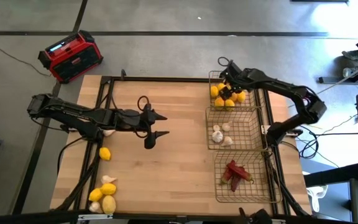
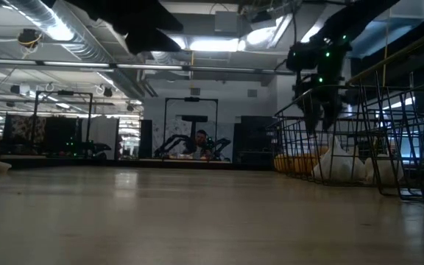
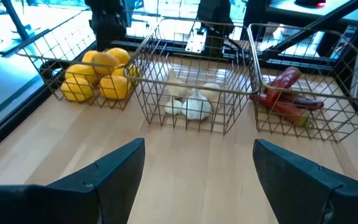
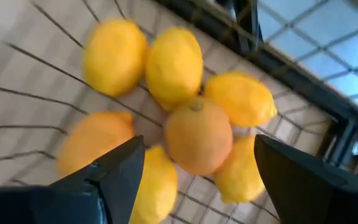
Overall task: Sort produce into baskets
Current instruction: Put the yellow lemon into the top wire basket
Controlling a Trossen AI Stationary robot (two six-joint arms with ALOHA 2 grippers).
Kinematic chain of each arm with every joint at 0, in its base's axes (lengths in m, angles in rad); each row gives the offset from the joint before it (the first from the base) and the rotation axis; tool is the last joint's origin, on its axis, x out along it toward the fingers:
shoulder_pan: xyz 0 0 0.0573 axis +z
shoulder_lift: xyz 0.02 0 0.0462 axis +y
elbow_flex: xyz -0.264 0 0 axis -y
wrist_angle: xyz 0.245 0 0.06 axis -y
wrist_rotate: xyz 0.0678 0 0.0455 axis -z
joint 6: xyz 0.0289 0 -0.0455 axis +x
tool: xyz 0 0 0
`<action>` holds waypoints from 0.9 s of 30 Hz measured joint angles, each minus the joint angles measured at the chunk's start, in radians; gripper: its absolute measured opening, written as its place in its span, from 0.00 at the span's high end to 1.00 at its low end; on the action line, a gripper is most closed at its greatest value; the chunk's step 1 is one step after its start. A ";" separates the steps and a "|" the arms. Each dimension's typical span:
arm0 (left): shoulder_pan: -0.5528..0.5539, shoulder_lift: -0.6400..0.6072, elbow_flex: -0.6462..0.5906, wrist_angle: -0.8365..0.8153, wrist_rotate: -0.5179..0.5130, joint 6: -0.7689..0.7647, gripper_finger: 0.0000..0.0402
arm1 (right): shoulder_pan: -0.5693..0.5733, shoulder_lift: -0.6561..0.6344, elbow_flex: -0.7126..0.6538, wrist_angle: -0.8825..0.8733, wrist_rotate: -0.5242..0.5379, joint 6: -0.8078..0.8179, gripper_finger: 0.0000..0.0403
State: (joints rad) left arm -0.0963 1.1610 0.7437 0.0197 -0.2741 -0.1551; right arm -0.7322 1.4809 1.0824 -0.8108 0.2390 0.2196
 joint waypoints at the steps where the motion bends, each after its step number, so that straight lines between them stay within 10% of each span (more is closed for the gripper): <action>1: 0.000 0.000 0.000 0.005 0.000 0.002 0.26 | 0.011 -0.016 0.000 0.010 -0.005 0.001 0.26; 11: 0.001 0.000 0.040 -0.044 0.000 0.104 0.26 | 0.326 -0.133 0.000 0.304 -0.052 -0.074 0.26; 27: -0.091 -0.002 0.355 -1.039 0.001 -0.149 0.26 | 0.532 -0.128 0.000 0.390 0.022 -0.199 0.26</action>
State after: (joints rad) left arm -0.1874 1.1595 1.0984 -1.0194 -0.2733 -0.3043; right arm -0.2001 1.3533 1.0824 -0.4212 0.2607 0.0209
